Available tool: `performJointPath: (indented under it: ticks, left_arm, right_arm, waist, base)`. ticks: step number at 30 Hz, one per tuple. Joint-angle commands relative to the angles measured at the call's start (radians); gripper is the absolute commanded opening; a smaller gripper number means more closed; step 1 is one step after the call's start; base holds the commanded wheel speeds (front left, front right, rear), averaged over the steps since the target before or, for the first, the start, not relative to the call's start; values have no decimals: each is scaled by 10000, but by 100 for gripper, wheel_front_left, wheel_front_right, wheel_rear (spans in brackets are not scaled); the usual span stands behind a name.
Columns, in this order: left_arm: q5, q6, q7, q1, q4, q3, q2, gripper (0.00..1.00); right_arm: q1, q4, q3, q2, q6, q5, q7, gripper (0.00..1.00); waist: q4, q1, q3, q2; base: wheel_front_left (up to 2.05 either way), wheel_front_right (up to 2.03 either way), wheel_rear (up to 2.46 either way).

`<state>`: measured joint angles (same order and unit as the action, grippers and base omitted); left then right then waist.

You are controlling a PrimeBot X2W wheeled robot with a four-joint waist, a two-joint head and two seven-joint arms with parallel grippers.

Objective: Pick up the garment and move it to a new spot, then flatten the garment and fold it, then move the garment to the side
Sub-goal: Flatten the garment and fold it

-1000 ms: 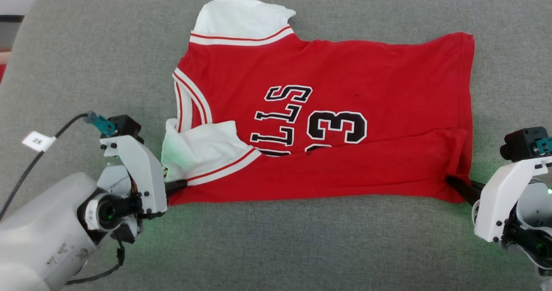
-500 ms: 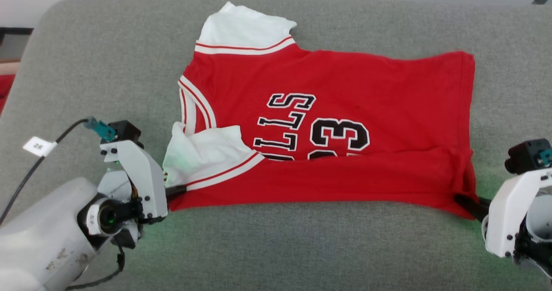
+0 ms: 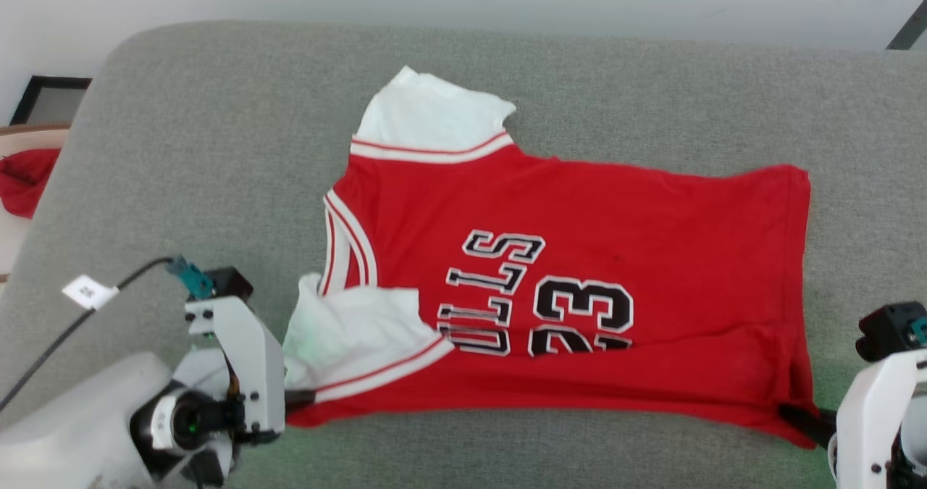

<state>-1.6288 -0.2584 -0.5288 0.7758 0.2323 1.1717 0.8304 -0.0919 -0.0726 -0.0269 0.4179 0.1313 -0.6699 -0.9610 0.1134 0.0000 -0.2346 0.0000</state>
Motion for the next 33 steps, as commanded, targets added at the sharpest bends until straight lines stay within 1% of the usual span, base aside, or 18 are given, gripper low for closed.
performJointPath:
  ticks: [1,5,10,11,12,13,14,15,16,17,19,20,22,23,24,25,30,33]
  left_arm:
    - [-59,-162,-66,-250,-136,73,158,0]
    - [-124,-442,-7,-593,-649,160,334,0]
    - [-227,-645,167,-941,-943,169,436,0]
    - [-204,-662,218,-951,-966,163,444,6]
    - [-192,-682,258,-960,-983,139,438,16]
    - [-191,-684,286,-962,-1007,114,435,24]
    - [-155,-671,316,-938,-1041,107,431,40]
    - [-123,-667,327,-904,-1069,99,430,44]
    - [-65,-650,323,-857,-1098,107,447,47]
    - [-35,-650,305,-808,-1116,117,482,58]
    - [19,-678,241,-723,-1174,114,538,64]
    - [38,-680,237,-686,-1216,100,570,78]
    - [103,-656,261,-626,-1310,61,656,85]
    - [117,-600,289,-603,-1379,38,700,94]
    - [198,-509,350,-561,-1471,17,746,98]
    - [187,-527,385,-550,-1487,-23,810,100]
    - [270,-649,510,-349,-1815,-251,1210,100]
    - [459,-697,692,-111,-2021,-459,1464,100]
  right_arm:
    - [255,-86,130,8,-10,-49,-114,0]
    - [670,-312,306,-96,-10,-13,-308,0]
    - [833,-390,323,-245,-10,75,-278,0]
    - [819,-378,308,-276,-10,96,-271,0]
    - [785,-368,311,-339,-10,110,-235,21]
    - [736,-348,358,-417,-10,125,-172,45]
    - [689,-311,405,-476,-10,143,-162,56]
    - [642,-302,407,-519,-10,166,-161,88]
    - [606,-301,399,-558,-10,207,-159,100]
    - [601,-302,409,-588,-10,227,-153,100]
    - [605,-327,453,-631,-10,248,-170,100]
    - [584,-371,510,-660,-10,266,-110,100]
    - [583,-445,586,-692,-10,302,-90,100]
    - [596,-494,645,-727,-10,321,-50,100]
    - [615,-545,695,-763,-10,325,-19,100]
    - [647,-598,736,-791,-10,325,17,100]
    - [779,-1003,956,-1049,-10,432,394,100]
    - [784,-1309,1053,-1198,-10,515,922,100]
  waist:
    - [23,0,41,0]
    - [21,0,37,0]
    - [-38,0,-24,0]
    - [-51,0,-32,0]
    - [-66,0,-37,0]
    - [-85,0,-43,0]
    - [-98,0,-47,0]
    - [-107,0,-46,0]
    - [-119,0,-44,0]
    - [-130,0,-38,0]
    - [-150,0,-23,0]
    - [-162,0,-14,0]
    - [-190,0,13,0]
    - [-205,0,21,0]
    - [-220,0,30,0]
    - [-234,0,39,0]
    - [-365,0,26,0]
    - [-458,0,-16,0]
  base:
    - [0,0,0]
    - [0,0,0]
    - [0,0,0]
    - [0,0,0]
    - [0,0,0]
    - [0,0,0]
    - [0,0,0]
    - [0,0,0]
    - [0,0,0]
    - [0,0,0]
    - [0,0,0]
    - [0,0,0]
    - [0,0,0]
    - [0,0,0]
    - [0,0,0]
    - [0,0,0]
    - [0,0,0]
    - [0,0,0]
